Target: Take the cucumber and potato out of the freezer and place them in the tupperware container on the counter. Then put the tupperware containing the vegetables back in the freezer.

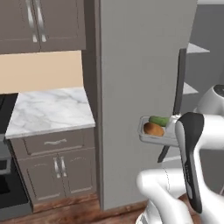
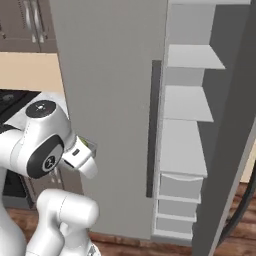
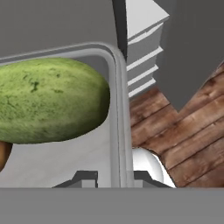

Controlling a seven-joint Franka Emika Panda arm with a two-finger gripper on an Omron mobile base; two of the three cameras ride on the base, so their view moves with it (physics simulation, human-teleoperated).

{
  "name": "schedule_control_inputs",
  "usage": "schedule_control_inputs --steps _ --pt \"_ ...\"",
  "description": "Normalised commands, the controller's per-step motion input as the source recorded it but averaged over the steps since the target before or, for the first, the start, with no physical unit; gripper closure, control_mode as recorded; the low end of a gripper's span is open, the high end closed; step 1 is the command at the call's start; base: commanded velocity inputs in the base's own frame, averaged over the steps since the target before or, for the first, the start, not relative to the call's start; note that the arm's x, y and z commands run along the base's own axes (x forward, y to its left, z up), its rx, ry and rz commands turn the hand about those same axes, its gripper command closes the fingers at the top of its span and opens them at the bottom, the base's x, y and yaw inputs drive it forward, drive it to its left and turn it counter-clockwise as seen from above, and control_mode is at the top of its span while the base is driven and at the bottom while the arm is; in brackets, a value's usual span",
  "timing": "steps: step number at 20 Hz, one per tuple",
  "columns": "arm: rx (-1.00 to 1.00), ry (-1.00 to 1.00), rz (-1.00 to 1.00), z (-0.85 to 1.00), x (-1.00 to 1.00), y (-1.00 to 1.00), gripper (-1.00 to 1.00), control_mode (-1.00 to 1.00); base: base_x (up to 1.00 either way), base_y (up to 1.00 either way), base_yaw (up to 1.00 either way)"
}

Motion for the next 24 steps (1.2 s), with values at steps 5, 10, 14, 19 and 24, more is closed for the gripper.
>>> schedule_control_inputs --steps 5,10,14,19,24 --pt "0.00 0.00 0.00 0.00 0.00 0.00 1.00 1.00 0.38 -0.58 0.27" --pt "0.00 0.00 0.00 0.00 0.00 0.00 1.00 1.00 0.42 -0.57 0.25" --pt "0.00 0.00 0.00 0.00 0.00 0.00 1.00 1.00 0.31 -0.62 0.18" --pt "0.00 0.00 0.00 0.00 0.00 0.00 1.00 1.00 0.29 -0.56 0.09" --pt "0.00 0.00 0.00 0.00 0.00 0.00 1.00 1.00 0.37 -0.37 0.00"
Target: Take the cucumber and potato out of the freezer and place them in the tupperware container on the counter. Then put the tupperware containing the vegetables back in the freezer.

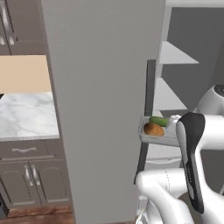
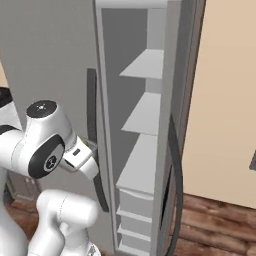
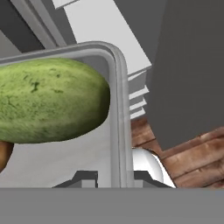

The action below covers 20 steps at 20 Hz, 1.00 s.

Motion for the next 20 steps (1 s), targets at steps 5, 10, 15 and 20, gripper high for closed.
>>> schedule_control_inputs --steps 5,10,15,20 --pt "0.00 0.00 0.00 0.00 0.00 0.00 1.00 1.00 0.41 -0.36 0.00" --pt "0.00 0.00 0.00 0.00 0.00 0.00 1.00 1.00 0.26 -0.60 0.00" --pt "0.00 0.00 0.00 0.00 0.00 0.00 1.00 1.00 0.28 -0.60 -0.03" --pt "0.00 0.00 0.00 0.00 0.00 0.00 1.00 1.00 0.51 -0.33 -0.05"
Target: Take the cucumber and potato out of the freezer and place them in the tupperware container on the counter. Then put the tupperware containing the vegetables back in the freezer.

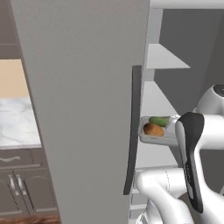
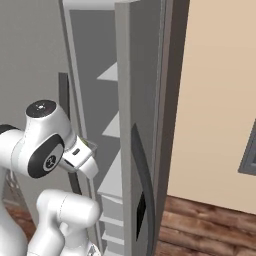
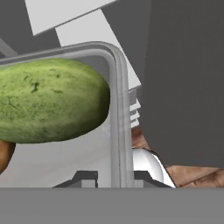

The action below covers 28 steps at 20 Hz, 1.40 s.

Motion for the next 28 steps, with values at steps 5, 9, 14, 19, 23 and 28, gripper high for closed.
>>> schedule_control_inputs --steps 5,9,14,19,23,28 --pt "0.00 0.00 0.00 0.00 0.00 0.00 1.00 1.00 0.82 -0.28 -0.09" --pt "0.00 0.00 0.00 0.00 0.00 0.00 1.00 1.00 0.91 -0.19 -0.11" --pt "0.00 0.00 0.00 0.00 0.00 0.00 1.00 1.00 0.77 -0.14 -0.09" --pt "0.00 0.00 -0.09 0.00 0.39 -0.18 1.00 -1.00 0.14 -0.03 -0.02" --pt "0.00 -0.05 -0.17 0.05 0.06 -0.16 1.00 -1.00 0.00 0.00 0.00" --pt "0.02 -0.15 -0.20 0.24 -0.01 -0.04 1.00 -1.00 0.00 0.00 0.00"
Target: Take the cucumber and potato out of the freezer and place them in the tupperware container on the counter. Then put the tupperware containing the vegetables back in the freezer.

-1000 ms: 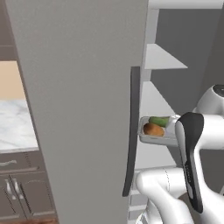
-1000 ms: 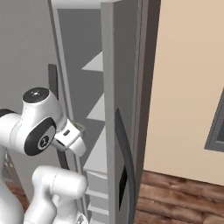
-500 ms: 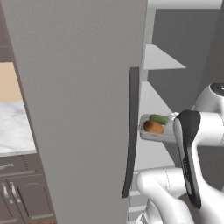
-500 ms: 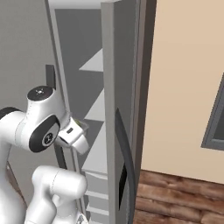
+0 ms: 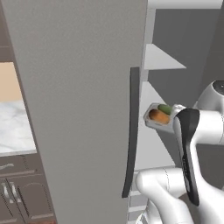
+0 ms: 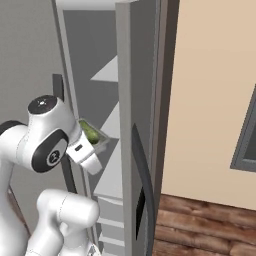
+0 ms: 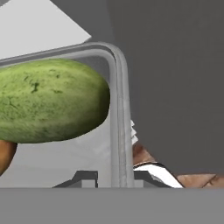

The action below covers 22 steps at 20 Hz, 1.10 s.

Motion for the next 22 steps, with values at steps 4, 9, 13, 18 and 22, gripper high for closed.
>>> schedule_control_inputs --steps 4,9,13,18,22 --pt "0.02 -0.18 -0.21 0.31 -0.01 0.00 1.00 -1.00 0.00 0.00 0.00" --pt "0.02 -0.18 -0.23 0.38 0.00 0.01 1.00 -1.00 0.00 0.00 0.00" --pt "0.08 -0.17 -0.21 0.52 0.00 0.00 1.00 -1.00 0.00 0.00 0.00" --pt "0.12 -0.13 -0.13 0.55 0.05 0.00 1.00 -1.00 0.00 0.00 0.00" --pt "0.14 -0.10 -0.04 0.56 0.23 0.00 1.00 -1.00 0.00 0.00 0.00"
